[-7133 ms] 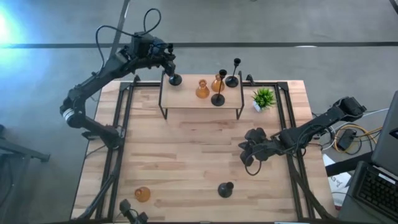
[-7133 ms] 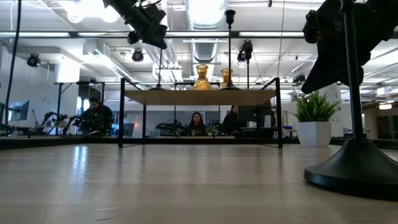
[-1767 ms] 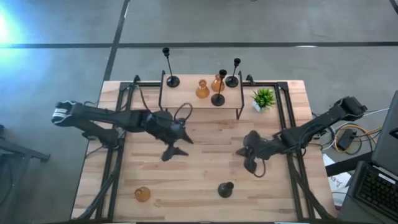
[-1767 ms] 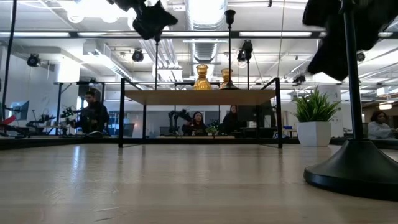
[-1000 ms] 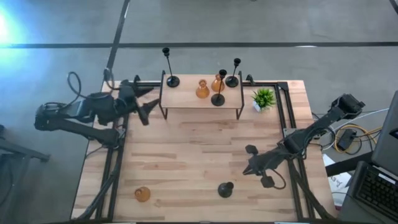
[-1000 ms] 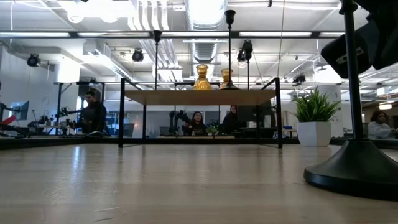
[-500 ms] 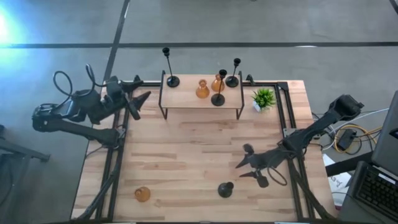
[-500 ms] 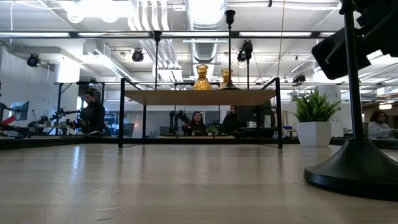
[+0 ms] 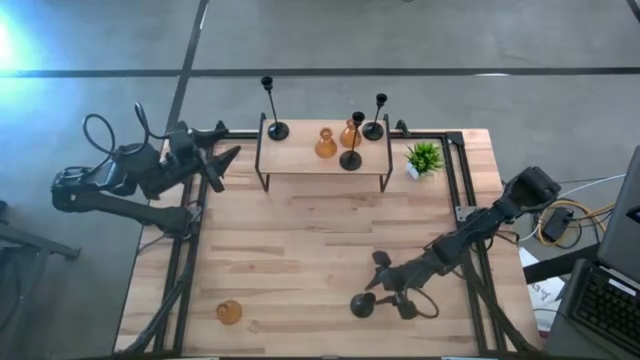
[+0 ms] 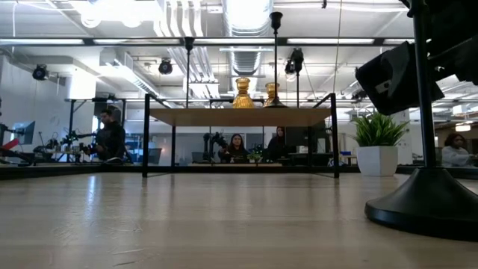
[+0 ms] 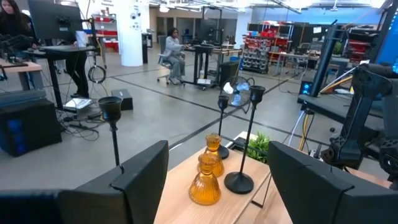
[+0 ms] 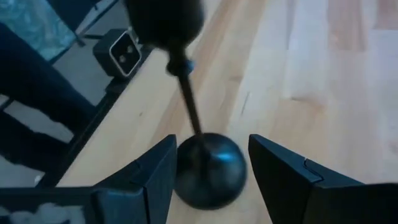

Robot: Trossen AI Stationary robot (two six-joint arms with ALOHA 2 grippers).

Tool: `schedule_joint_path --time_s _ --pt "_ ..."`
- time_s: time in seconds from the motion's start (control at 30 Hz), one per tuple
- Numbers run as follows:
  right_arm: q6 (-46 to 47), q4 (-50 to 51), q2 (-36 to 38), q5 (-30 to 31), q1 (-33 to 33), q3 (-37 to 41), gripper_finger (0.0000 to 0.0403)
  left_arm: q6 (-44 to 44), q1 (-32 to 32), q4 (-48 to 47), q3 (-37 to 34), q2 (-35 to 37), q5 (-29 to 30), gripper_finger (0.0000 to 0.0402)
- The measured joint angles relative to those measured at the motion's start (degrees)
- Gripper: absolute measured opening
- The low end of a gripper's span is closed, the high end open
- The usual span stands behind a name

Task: Pick & Place candle stick holders
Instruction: Put the yellow glass candle holder on the shelf

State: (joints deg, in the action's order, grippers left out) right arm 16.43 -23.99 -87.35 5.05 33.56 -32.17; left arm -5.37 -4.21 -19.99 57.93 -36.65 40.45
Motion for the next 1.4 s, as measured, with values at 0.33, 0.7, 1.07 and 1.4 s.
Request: schedule_joint_path --time_s 0.33,0.7,1.07,1.4 --pt "1.18 -1.22 -4.58 -2.11 0.44 -6.22 0.0176 0.85 0.00 0.00 0.00 0.57 -0.04 0.0278" --pt "2.87 0.59 -4.11 -1.88 0.22 -7.90 0.0022 0.50 0.00 -0.22 0.00 0.53 -0.07 0.0278" --pt "3.03 1.77 -3.99 -2.01 -0.35 -7.94 0.0017 -0.77 0.00 -0.87 0.00 0.52 -0.22 0.0278" --pt "2.50 5.80 -4.09 -2.09 -0.35 -7.71 0.0091 -1.20 0.00 -1.09 -0.07 0.40 -0.20 0.0278"
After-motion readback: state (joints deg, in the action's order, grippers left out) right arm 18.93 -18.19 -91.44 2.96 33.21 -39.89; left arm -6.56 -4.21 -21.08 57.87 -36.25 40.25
